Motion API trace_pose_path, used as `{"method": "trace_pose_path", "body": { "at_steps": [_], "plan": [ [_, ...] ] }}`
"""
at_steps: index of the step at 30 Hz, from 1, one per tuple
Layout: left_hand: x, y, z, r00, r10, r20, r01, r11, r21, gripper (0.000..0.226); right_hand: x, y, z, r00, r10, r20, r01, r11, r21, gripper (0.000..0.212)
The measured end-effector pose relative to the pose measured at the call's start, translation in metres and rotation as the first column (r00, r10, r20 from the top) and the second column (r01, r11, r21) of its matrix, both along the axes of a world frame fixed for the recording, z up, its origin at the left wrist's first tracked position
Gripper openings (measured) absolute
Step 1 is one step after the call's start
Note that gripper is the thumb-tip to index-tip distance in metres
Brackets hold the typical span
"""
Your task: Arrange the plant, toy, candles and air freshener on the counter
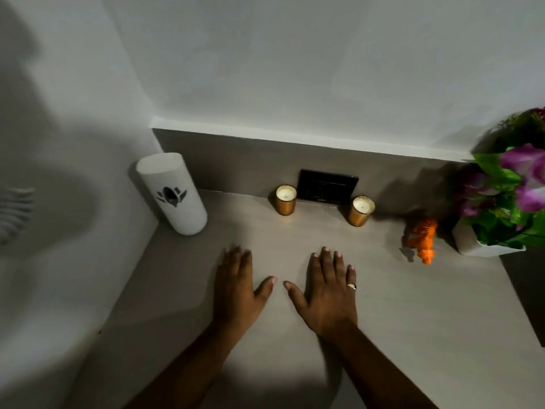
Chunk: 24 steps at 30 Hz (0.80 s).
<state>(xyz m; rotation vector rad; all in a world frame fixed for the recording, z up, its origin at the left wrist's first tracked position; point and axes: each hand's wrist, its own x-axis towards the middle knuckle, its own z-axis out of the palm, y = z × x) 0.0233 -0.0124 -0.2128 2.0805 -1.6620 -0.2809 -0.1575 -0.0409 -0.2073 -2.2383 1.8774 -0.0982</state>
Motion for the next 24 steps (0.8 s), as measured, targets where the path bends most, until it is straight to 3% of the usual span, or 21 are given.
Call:
{"method": "trace_pose_path", "body": {
  "at_steps": [2, 5, 9, 16, 24],
  "plan": [
    [0.017, -0.002, 0.004, 0.966, 0.199, -0.163, -0.204, 0.979, -0.016, 0.098, 0.004, -0.002, -0.001, 1.000, 0.009, -0.021, -0.008, 1.000, 0.030, 0.100],
    [0.046, -0.036, 0.018, 0.789, 0.404, -0.463, -0.474, 0.880, -0.041, 0.114, 0.009, -0.005, -0.003, 0.999, 0.001, -0.032, 0.000, 1.000, 0.024, 0.103],
    [0.088, -0.088, 0.033, 0.618, 0.519, -0.590, -0.667, 0.743, -0.045, 0.103, 0.012, -0.007, -0.003, 0.999, -0.011, -0.040, 0.012, 0.999, 0.029, 0.104],
    [0.120, -0.126, 0.031, 0.629, 0.555, -0.544, -0.715, 0.688, -0.125, 0.091, 0.014, -0.007, 0.001, 0.999, -0.012, -0.042, 0.013, 1.000, 0.028, 0.101],
    [0.109, -0.122, 0.024, 0.644, 0.531, -0.550, -0.681, 0.726, -0.097, 0.105, 0.015, -0.009, -0.003, 1.000, -0.009, -0.030, 0.010, 1.000, 0.016, 0.100]
  ]
}}
